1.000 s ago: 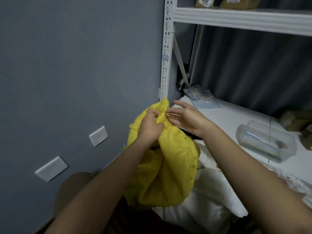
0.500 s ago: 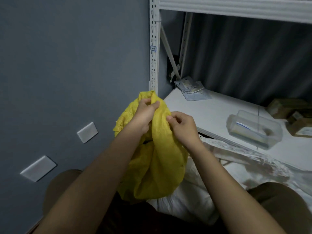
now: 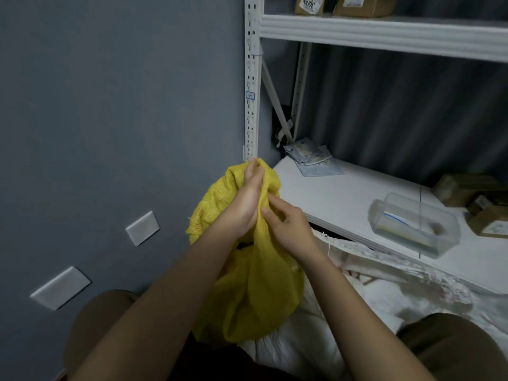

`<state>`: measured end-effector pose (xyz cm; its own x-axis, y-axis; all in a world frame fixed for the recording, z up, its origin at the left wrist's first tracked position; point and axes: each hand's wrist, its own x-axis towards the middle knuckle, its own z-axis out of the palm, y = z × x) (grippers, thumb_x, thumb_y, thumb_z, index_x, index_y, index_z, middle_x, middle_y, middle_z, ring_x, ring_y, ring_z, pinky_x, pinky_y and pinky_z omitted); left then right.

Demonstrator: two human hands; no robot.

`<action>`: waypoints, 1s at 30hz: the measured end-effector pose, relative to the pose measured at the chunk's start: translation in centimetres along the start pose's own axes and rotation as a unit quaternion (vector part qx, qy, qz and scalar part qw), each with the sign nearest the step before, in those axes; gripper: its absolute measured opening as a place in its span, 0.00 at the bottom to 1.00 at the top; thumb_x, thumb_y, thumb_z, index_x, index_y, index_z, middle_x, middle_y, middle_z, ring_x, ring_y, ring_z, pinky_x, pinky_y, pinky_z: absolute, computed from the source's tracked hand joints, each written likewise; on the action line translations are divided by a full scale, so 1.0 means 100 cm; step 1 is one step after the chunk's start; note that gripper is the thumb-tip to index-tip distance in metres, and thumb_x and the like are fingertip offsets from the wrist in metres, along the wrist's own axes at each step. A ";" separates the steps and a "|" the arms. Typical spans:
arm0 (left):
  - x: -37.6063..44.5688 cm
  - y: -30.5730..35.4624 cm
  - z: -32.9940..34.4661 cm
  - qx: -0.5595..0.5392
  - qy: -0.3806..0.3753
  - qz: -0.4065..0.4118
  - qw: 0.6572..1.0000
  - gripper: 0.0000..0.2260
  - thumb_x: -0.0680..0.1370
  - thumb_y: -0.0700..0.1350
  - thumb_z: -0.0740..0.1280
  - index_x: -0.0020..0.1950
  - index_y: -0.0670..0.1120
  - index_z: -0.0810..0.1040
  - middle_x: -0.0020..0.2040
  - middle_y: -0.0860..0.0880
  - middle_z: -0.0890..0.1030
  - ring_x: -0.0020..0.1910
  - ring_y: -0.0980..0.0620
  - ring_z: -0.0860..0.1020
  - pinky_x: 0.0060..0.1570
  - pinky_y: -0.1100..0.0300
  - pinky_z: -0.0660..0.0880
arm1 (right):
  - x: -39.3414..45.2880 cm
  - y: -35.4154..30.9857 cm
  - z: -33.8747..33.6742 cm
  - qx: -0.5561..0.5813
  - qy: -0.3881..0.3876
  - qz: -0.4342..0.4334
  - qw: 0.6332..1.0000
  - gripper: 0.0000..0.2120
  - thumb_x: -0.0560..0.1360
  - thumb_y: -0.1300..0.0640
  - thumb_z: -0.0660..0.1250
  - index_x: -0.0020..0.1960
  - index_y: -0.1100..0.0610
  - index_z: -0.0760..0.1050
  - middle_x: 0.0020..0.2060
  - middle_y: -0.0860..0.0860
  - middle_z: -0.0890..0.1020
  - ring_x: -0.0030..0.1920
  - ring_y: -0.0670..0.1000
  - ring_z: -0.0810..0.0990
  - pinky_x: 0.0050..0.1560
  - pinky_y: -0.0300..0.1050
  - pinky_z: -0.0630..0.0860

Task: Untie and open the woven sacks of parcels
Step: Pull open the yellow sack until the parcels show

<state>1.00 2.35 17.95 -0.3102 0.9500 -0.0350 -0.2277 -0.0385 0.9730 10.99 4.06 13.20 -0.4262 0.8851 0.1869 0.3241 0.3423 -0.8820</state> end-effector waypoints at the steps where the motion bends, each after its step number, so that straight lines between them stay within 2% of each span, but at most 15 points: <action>1: -0.001 0.002 0.001 -0.051 -0.009 -0.019 0.998 0.22 0.84 0.44 0.51 0.78 0.49 0.51 0.74 0.45 0.63 0.71 0.49 0.65 0.70 0.54 0.63 | 0.001 -0.002 0.000 0.022 0.011 0.012 1.000 0.18 0.77 0.59 0.65 0.66 0.53 0.75 0.62 0.49 0.79 0.63 0.46 0.75 0.65 0.42 0.69; 3: -0.005 0.002 -0.002 -0.083 -0.016 -0.039 0.996 0.24 0.83 0.39 0.52 0.78 0.50 0.49 0.71 0.44 0.66 0.68 0.48 0.69 0.67 0.53 0.67 | 0.003 -0.006 0.000 0.126 0.055 0.058 0.989 0.17 0.75 0.67 0.65 0.61 0.54 0.78 0.55 0.52 0.83 0.53 0.45 0.81 0.59 0.42 0.75; 5: -0.006 -0.001 -0.010 -0.023 0.002 -0.039 0.999 0.26 0.82 0.38 0.56 0.77 0.49 0.50 0.72 0.44 0.67 0.67 0.46 0.71 0.67 0.49 0.69 | 0.008 -0.013 -0.003 0.287 0.070 0.107 0.949 0.15 0.74 0.70 0.66 0.57 0.58 0.79 0.46 0.52 0.84 0.41 0.42 0.82 0.45 0.37 0.78; 8: -0.010 0.000 -0.017 0.022 0.014 -0.061 0.998 0.17 0.82 0.41 0.60 0.71 0.42 0.66 0.60 0.43 0.78 0.54 0.49 0.80 0.54 0.55 0.79 | 0.013 -0.020 -0.004 0.427 0.066 0.144 0.890 0.12 0.73 0.71 0.67 0.51 0.57 0.75 0.41 0.54 0.81 0.36 0.45 0.81 0.38 0.39 0.78; 10: -0.011 0.002 -0.015 0.015 0.032 -0.072 0.997 0.13 0.81 0.38 0.60 0.64 0.38 0.72 0.52 0.42 0.81 0.47 0.48 0.82 0.45 0.58 0.81 | 0.018 -0.020 0.000 0.285 0.103 0.113 0.946 0.11 0.72 0.69 0.69 0.43 0.54 0.74 0.35 0.49 0.78 0.32 0.39 0.76 0.37 0.35 0.74; 12: -0.006 0.002 -0.016 0.012 0.076 -0.057 0.995 0.13 0.79 0.34 0.63 0.63 0.37 0.74 0.52 0.40 0.82 0.47 0.45 0.82 0.48 0.53 0.80 | 0.019 -0.021 0.001 0.106 0.138 0.053 0.983 0.09 0.71 0.65 0.70 0.39 0.52 0.77 0.32 0.45 0.78 0.32 0.36 0.75 0.39 0.33 0.71; 15: 0.005 0.002 -0.015 0.094 0.140 -0.017 0.986 0.19 0.75 0.33 0.67 0.66 0.41 0.72 0.55 0.42 0.81 0.51 0.45 0.82 0.51 0.49 0.79 | 0.016 -0.018 -0.003 0.083 0.099 0.022 0.991 0.06 0.74 0.57 0.68 0.40 0.50 0.82 0.37 0.42 0.81 0.41 0.40 0.78 0.49 0.38 0.73; 17: 0.010 0.002 -0.012 0.141 0.160 0.000 0.977 0.23 0.74 0.34 0.68 0.68 0.44 0.70 0.59 0.44 0.78 0.56 0.46 0.79 0.57 0.50 0.77 | 0.011 -0.012 -0.001 0.097 0.036 0.052 0.993 0.10 0.76 0.46 0.64 0.38 0.45 0.78 0.38 0.43 0.76 0.44 0.45 0.73 0.50 0.42 0.69; 18: 0.012 0.003 -0.010 0.145 0.154 -0.002 0.977 0.23 0.75 0.35 0.68 0.68 0.44 0.69 0.59 0.45 0.77 0.57 0.47 0.78 0.58 0.51 0.76 | 0.009 -0.008 0.001 0.032 0.013 0.054 0.998 0.10 0.77 0.43 0.62 0.41 0.43 0.78 0.41 0.45 0.74 0.49 0.46 0.69 0.53 0.43 0.64; 20: 0.016 0.004 -0.006 0.130 0.110 -0.031 0.985 0.20 0.78 0.40 0.65 0.69 0.42 0.66 0.57 0.43 0.78 0.53 0.47 0.79 0.54 0.53 0.77 | 0.009 -0.005 0.005 -0.059 0.012 0.049 0.997 0.09 0.79 0.47 0.61 0.46 0.47 0.79 0.43 0.48 0.73 0.52 0.48 0.66 0.55 0.43 0.60; 23: 0.014 0.008 -0.004 0.058 0.028 -0.076 0.995 0.18 0.80 0.41 0.60 0.70 0.41 0.64 0.50 0.45 0.79 0.46 0.49 0.78 0.46 0.55 0.78 | 0.016 -0.009 -0.001 0.163 0.085 0.104 0.978 0.10 0.76 0.62 0.64 0.38 0.62 0.77 0.33 0.54 0.75 0.39 0.51 0.72 0.44 0.47 0.70; 26: 0.008 0.007 -0.009 0.107 0.056 -0.058 0.991 0.23 0.78 0.40 0.66 0.71 0.44 0.63 0.63 0.49 0.73 0.61 0.48 0.75 0.62 0.49 0.73 | 0.020 -0.016 -0.005 0.437 0.060 0.192 0.876 0.04 0.74 0.67 0.67 0.47 0.61 0.78 0.36 0.57 0.81 0.34 0.52 0.79 0.37 0.44 0.78; 27: 0.008 0.005 -0.012 0.125 0.070 -0.066 0.987 0.24 0.77 0.41 0.68 0.72 0.42 0.64 0.65 0.46 0.74 0.61 0.47 0.76 0.61 0.50 0.74 | 0.020 -0.018 -0.002 0.469 0.063 0.214 0.854 0.06 0.73 0.67 0.69 0.48 0.59 0.76 0.36 0.57 0.81 0.33 0.52 0.80 0.37 0.44 0.79; 28: 0.008 0.003 -0.013 0.132 0.081 -0.080 0.985 0.26 0.76 0.42 0.70 0.71 0.41 0.65 0.64 0.43 0.75 0.59 0.46 0.77 0.59 0.51 0.75 | 0.021 -0.018 0.000 0.441 0.087 0.223 0.865 0.08 0.72 0.67 0.70 0.47 0.58 0.75 0.36 0.57 0.81 0.33 0.52 0.79 0.37 0.45 0.78; 30: 0.008 -0.002 -0.013 0.131 0.102 -0.083 0.983 0.26 0.73 0.41 0.73 0.69 0.40 0.69 0.59 0.41 0.78 0.55 0.45 0.79 0.56 0.52 0.77 | 0.021 -0.015 0.005 0.268 0.156 0.192 0.931 0.05 0.71 0.64 0.71 0.42 0.56 0.77 0.35 0.52 0.80 0.35 0.50 0.78 0.41 0.46 0.76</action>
<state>-0.45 2.74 17.38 -0.4729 0.8537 -0.2181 -0.0535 0.2192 0.9742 9.17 5.27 14.71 -0.0732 0.9870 -0.1430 -0.1010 -0.1500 -0.9835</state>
